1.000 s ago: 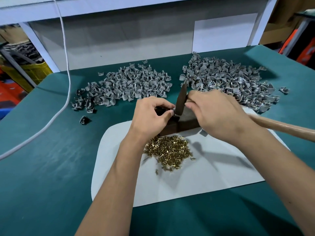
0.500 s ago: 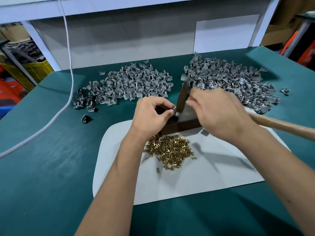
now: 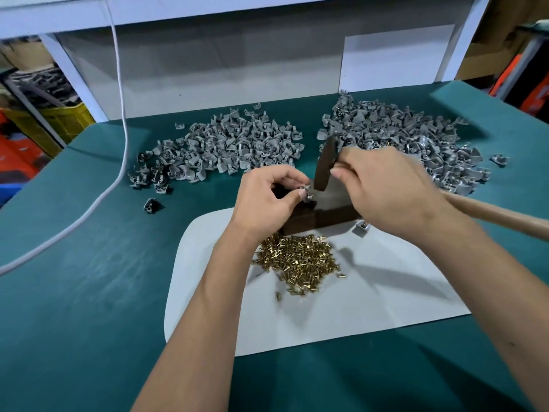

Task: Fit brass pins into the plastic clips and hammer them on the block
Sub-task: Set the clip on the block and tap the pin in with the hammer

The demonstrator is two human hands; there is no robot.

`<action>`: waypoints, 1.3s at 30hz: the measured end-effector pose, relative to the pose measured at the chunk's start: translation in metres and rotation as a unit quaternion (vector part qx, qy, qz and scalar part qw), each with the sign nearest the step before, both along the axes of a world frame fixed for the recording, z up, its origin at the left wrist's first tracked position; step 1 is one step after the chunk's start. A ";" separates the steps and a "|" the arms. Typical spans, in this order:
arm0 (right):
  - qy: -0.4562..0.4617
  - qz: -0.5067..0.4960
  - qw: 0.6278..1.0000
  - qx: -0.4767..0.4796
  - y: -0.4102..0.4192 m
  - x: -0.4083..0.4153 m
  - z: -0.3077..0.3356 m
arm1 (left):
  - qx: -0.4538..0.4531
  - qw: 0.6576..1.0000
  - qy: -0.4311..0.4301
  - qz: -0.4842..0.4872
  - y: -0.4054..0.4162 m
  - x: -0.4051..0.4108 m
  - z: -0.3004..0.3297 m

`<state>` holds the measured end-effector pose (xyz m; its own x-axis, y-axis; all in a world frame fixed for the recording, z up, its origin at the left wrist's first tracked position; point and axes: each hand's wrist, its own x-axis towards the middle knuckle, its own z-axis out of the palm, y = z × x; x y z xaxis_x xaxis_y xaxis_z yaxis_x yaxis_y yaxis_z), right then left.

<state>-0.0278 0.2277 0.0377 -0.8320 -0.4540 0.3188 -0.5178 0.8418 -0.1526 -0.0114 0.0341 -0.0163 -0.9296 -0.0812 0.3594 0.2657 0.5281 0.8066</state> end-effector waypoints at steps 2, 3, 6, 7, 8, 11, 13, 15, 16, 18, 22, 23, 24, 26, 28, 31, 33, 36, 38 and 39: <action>0.010 -0.003 0.998 -0.059 0.003 0.002 0.000 | 0.011 1.000 0.003 -0.011 0.002 0.000 -0.002; 0.013 -0.005 0.997 -0.080 0.005 0.003 0.000 | 0.011 1.000 0.003 -0.017 0.002 -0.001 -0.002; 0.003 -0.011 0.997 -0.076 0.007 0.004 -0.004 | 0.020 0.999 -0.014 -0.023 -0.004 -0.002 -0.004; -0.006 -0.014 0.998 -0.059 0.007 0.004 -0.007 | 0.020 0.999 -0.018 -0.025 -0.008 -0.002 -0.005; -0.013 -0.013 0.999 -0.039 0.006 0.004 -0.009 | 0.017 0.999 -0.021 -0.028 -0.009 -0.002 -0.005; 0.016 -0.006 0.999 -0.035 0.006 0.002 -0.007 | 0.001 0.999 -0.024 -0.029 -0.009 -0.003 -0.005; 0.075 0.003 0.995 -0.070 0.004 0.002 -0.003 | -0.017 0.999 -0.028 -0.016 -0.008 -0.004 -0.006; 0.061 0.015 0.997 -0.044 -0.004 0.003 -0.004 | -0.022 0.999 -0.038 -0.011 -0.009 -0.006 -0.006; 0.022 0.020 0.999 -0.012 -0.009 0.004 -0.006 | -0.019 0.999 -0.044 -0.014 -0.009 -0.006 -0.006; -0.038 0.010 0.998 0.046 -0.012 0.004 -0.007 | -0.018 0.999 -0.048 -0.019 -0.009 -0.005 -0.005; 0.081 0.010 0.997 -0.019 -0.004 0.000 0.001 | -0.020 0.999 -0.046 -0.013 -0.007 -0.005 -0.005; 0.091 0.008 0.995 -0.047 -0.005 0.000 0.001 | -0.021 0.999 -0.044 -0.012 -0.008 -0.006 -0.005; 0.077 0.006 0.996 -0.046 -0.008 0.001 0.000 | -0.019 0.999 -0.043 -0.012 -0.008 -0.006 -0.006; -0.005 -0.010 0.999 0.038 -0.013 0.002 -0.006 | -0.013 0.999 -0.043 -0.015 -0.007 -0.005 -0.005; -0.042 -0.016 0.997 0.069 -0.010 0.000 -0.003 | -0.013 0.999 -0.044 -0.019 -0.006 -0.003 -0.005; 0.041 -0.013 0.999 -0.006 -0.002 -0.002 0.000 | -0.011 0.999 -0.044 -0.016 -0.006 -0.003 -0.004; 0.033 -0.006 0.998 -0.049 -0.006 0.001 -0.002 | -0.009 0.999 -0.040 -0.017 -0.007 -0.005 -0.004; -0.059 -0.014 0.998 0.036 -0.010 0.001 -0.006 | -0.006 0.999 -0.045 -0.018 -0.006 -0.003 -0.004; -0.021 -0.011 0.998 0.061 -0.006 -0.005 0.001 | -0.007 0.999 -0.047 -0.014 -0.007 -0.003 -0.004; 0.016 -0.013 0.999 0.039 -0.004 -0.006 0.002 | -0.007 0.999 -0.048 -0.016 -0.007 -0.003 -0.003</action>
